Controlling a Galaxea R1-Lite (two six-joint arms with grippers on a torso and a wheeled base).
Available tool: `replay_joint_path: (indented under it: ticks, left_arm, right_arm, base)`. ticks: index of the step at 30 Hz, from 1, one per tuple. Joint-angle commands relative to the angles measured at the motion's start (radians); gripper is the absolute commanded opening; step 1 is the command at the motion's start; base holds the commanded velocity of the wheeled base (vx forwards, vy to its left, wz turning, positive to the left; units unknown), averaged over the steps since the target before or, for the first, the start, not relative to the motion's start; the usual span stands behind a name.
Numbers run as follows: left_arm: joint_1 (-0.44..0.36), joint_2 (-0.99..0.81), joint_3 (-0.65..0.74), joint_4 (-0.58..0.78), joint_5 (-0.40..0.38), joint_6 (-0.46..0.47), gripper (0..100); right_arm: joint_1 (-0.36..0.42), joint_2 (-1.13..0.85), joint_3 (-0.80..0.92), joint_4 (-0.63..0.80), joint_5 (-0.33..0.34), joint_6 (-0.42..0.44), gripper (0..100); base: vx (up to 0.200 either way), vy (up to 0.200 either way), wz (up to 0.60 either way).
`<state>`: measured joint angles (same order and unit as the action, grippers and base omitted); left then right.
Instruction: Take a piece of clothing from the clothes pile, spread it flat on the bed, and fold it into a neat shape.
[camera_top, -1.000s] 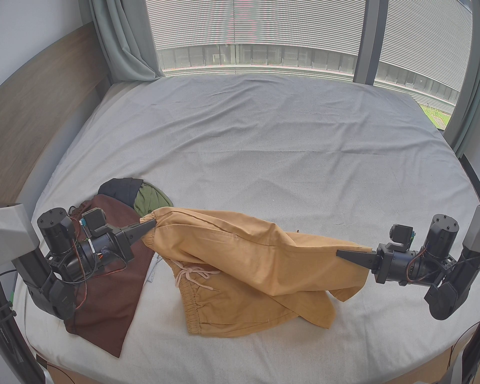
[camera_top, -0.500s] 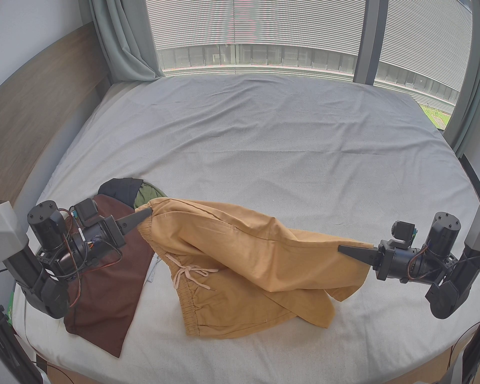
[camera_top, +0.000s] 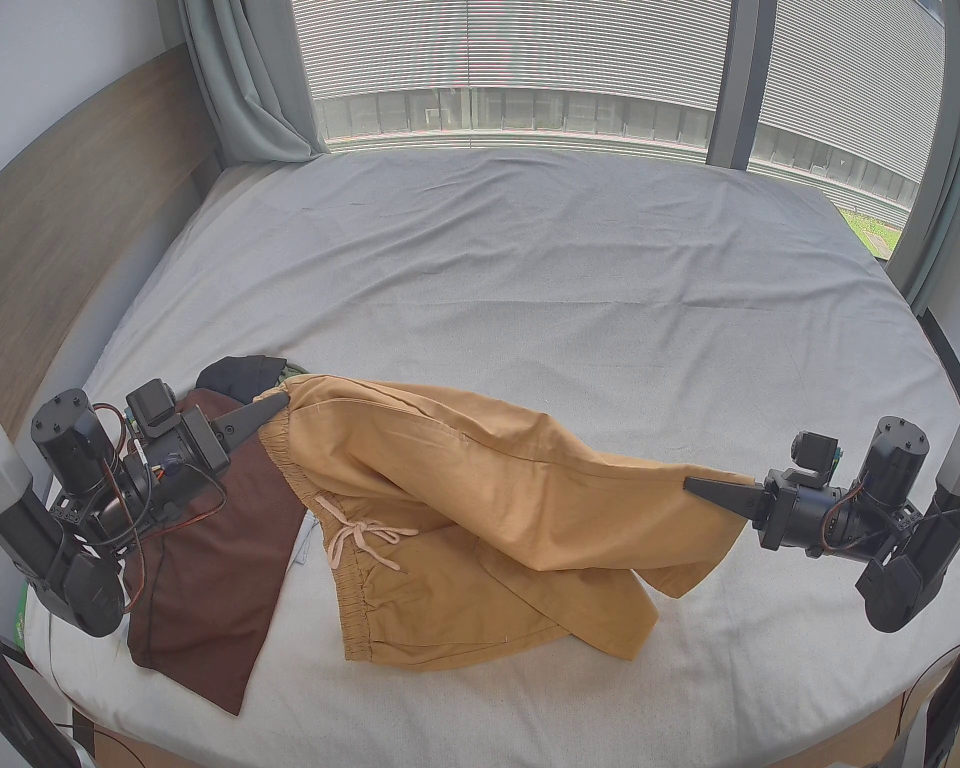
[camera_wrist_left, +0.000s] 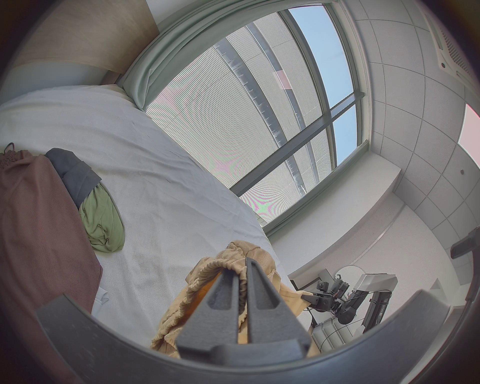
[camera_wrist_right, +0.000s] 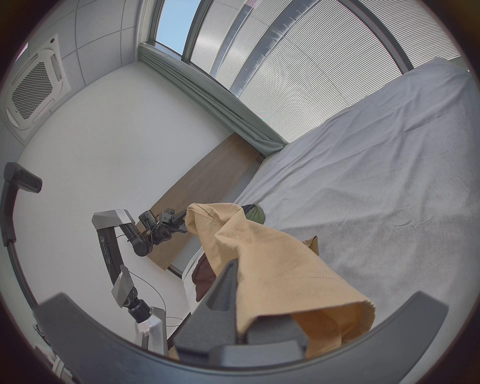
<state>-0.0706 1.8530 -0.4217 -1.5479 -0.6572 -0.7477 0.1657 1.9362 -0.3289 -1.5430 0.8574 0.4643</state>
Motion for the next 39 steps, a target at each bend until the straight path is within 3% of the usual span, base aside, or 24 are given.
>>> replay_joint_path:
  ticks: [1, 11, 32, 39]
  left_arm:
    - [0.003, -0.003, 0.006, -0.001, -0.001, 0.001, 0]
    - [0.049, -0.001, 0.012, 0.000, -0.013, 0.005, 0]
    - [0.055, 0.020, 0.014, 0.000, -0.010, 0.013, 0]
    - [0.057, 0.049, 0.014, 0.000, -0.009, 0.060, 0]
  right_arm:
    - [-0.005, -0.003, -0.005, 0.000, 0.000, 0.001, 0]
    - [-0.032, -0.023, -0.021, 0.000, 0.000, 0.011, 0]
    - [-0.072, -0.068, -0.056, 0.000, 0.000, 0.028, 0]
    - [-0.072, -0.111, -0.062, 0.000, 0.000, 0.057, 0]
  base:
    - [0.000, 0.000, 0.00]
    - [0.000, 0.000, 0.00]
    - [0.000, 0.000, 0.00]
    - [0.000, 0.000, 0.00]
